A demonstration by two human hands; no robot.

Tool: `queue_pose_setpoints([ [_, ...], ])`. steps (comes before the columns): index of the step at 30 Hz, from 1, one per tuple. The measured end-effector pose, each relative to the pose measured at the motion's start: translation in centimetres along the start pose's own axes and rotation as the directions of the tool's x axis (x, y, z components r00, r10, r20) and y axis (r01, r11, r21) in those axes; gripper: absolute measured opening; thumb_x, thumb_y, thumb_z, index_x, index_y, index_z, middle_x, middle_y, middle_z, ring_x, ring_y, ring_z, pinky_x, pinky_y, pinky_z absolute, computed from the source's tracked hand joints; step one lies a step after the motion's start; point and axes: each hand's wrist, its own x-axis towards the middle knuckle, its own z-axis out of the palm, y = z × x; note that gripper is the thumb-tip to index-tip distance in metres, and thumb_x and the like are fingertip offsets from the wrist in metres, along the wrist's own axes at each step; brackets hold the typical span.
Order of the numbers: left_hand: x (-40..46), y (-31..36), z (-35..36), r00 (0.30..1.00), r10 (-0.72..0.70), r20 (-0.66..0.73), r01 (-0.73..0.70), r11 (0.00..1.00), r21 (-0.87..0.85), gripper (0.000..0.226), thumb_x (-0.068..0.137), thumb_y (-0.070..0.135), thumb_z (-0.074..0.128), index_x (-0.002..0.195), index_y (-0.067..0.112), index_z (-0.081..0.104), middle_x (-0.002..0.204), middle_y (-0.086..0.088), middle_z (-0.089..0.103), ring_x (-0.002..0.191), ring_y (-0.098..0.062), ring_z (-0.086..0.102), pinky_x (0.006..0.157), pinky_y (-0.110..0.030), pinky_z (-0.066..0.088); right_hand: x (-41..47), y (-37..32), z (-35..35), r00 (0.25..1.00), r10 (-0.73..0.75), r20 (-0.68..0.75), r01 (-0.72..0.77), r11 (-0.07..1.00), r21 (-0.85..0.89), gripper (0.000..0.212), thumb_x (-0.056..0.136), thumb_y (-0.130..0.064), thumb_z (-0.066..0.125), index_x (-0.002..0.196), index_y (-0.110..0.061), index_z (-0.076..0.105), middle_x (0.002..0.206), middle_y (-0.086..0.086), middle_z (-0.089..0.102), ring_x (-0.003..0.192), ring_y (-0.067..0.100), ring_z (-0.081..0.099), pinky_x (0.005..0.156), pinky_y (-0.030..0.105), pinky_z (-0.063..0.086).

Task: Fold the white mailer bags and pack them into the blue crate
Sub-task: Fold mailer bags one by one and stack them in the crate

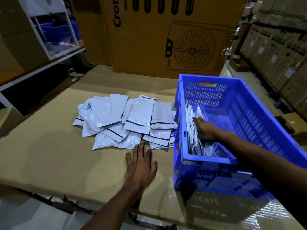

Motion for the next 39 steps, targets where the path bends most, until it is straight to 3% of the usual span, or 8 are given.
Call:
queue_pose_setpoints([
  [5, 0.1, -0.2, 0.5, 1.0, -0.001, -0.01, 0.001, 1.0, 0.0, 0.058, 0.093, 0.052, 0.037, 0.142, 0.023, 0.048, 0.164, -0.012, 0.022, 0.15, -0.033, 0.022, 0.116, -0.061, 0.021, 0.3, -0.4, -0.5, 0.998, 0.021, -0.056, -0.021, 1.0, -0.014, 0.059, 0.085, -0.014, 0.046, 0.139, 0.004, 0.031, 0.161, 0.03, -0.006, 0.145, 0.052, 0.015, 0.113, 0.053, 0.03],
  [9, 0.0, -0.1, 0.4, 1.0, -0.002, -0.009, 0.002, 1.0, -0.004, 0.059, 0.093, 0.052, 0.037, 0.143, 0.023, 0.047, 0.165, -0.011, 0.02, 0.151, -0.032, 0.02, 0.116, -0.061, 0.021, 0.5, -0.7, -0.4, 0.999, 0.006, -0.049, -0.007, 1.0, -0.022, 0.038, 0.09, 0.001, 0.042, 0.127, 0.008, 0.035, 0.158, 0.036, -0.005, 0.149, 0.046, 0.005, 0.116, 0.045, 0.024],
  [12, 0.0, -0.1, 0.4, 1.0, 0.0, -0.018, 0.0, 1.0, -0.007, 0.058, 0.092, 0.051, 0.039, 0.141, 0.023, 0.05, 0.164, -0.012, 0.024, 0.15, -0.033, 0.024, 0.115, -0.061, 0.024, 0.7, -0.6, -0.2, 0.997, 0.008, -0.077, -0.004, 0.999, 0.047, 0.031, 0.087, 0.0, 0.041, 0.118, 0.006, 0.039, 0.152, 0.037, 0.014, 0.142, 0.047, 0.024, 0.112, 0.045, 0.029],
  [18, -0.1, -0.2, 0.2, 1.0, 0.012, -0.003, -0.012, 1.0, -0.009, 0.058, 0.094, 0.051, 0.035, 0.145, 0.023, 0.044, 0.165, -0.011, 0.019, 0.152, -0.032, 0.018, 0.117, -0.06, 0.019, 0.3, -1.5, 0.2, 0.998, -0.029, -0.048, 0.03, 0.999, 0.02, 0.059, 0.091, -0.005, 0.044, 0.145, 0.0, 0.023, 0.159, 0.033, 0.003, 0.146, 0.048, 0.017, 0.115, 0.049, 0.028],
  [22, 0.0, -0.1, -0.1, 1.0, 0.02, 0.01, -0.02, 0.999, -0.029, 0.058, 0.095, 0.051, 0.035, 0.146, 0.023, 0.042, 0.166, -0.01, 0.014, 0.153, -0.031, 0.013, 0.119, -0.059, 0.016, -0.3, -1.9, -0.9, 0.994, -0.03, -0.103, 0.036, 0.998, 0.058, 0.046, 0.088, -0.006, 0.044, 0.132, 0.003, 0.035, 0.151, 0.034, 0.02, 0.132, 0.05, 0.038, 0.104, 0.05, 0.04],
  [30, 0.1, -2.3, 0.1, 0.997, 0.044, -0.057, -0.049, 0.996, -0.078, 0.059, 0.091, 0.046, 0.038, 0.14, 0.015, 0.052, 0.163, -0.018, 0.025, 0.148, -0.04, 0.022, 0.11, -0.059, 0.035, -2.8, -6.0, -6.9, 0.745, -0.209, -0.634, 0.279, 0.96, 0.01, 0.05, 0.099, -0.028, 0.033, 0.138, 0.0, 0.046, 0.143, 0.025, 0.047, 0.134, 0.038, 0.043, 0.11, 0.047, 0.037],
  [34, -0.1, -5.0, -0.5, 0.991, 0.037, -0.127, -0.048, 0.995, -0.085, 0.062, 0.088, 0.042, 0.044, 0.141, 0.012, 0.051, 0.162, -0.021, 0.024, 0.142, -0.042, 0.033, 0.103, -0.057, 0.04, -2.3, -10.3, -8.6, 0.694, -0.284, -0.662, 0.361, 0.932, -0.021, 0.046, 0.1, -0.03, 0.037, 0.136, -0.002, 0.048, 0.135, 0.021, 0.054, 0.125, 0.036, 0.05, 0.103, 0.044, 0.04],
  [39, -1.0, -10.6, -1.4, 0.984, -0.061, -0.169, 0.049, 0.996, -0.078, 0.065, 0.087, 0.043, 0.046, 0.144, 0.012, 0.047, 0.163, -0.021, 0.02, 0.128, -0.04, 0.048, 0.097, -0.052, 0.044, -0.6, -16.3, -7.7, 0.736, -0.385, -0.557, 0.424, 0.903, -0.063, 0.047, 0.099, -0.037, 0.038, 0.136, -0.008, 0.047, 0.136, 0.017, 0.054, 0.114, 0.041, 0.056, 0.09, 0.045, 0.046],
])
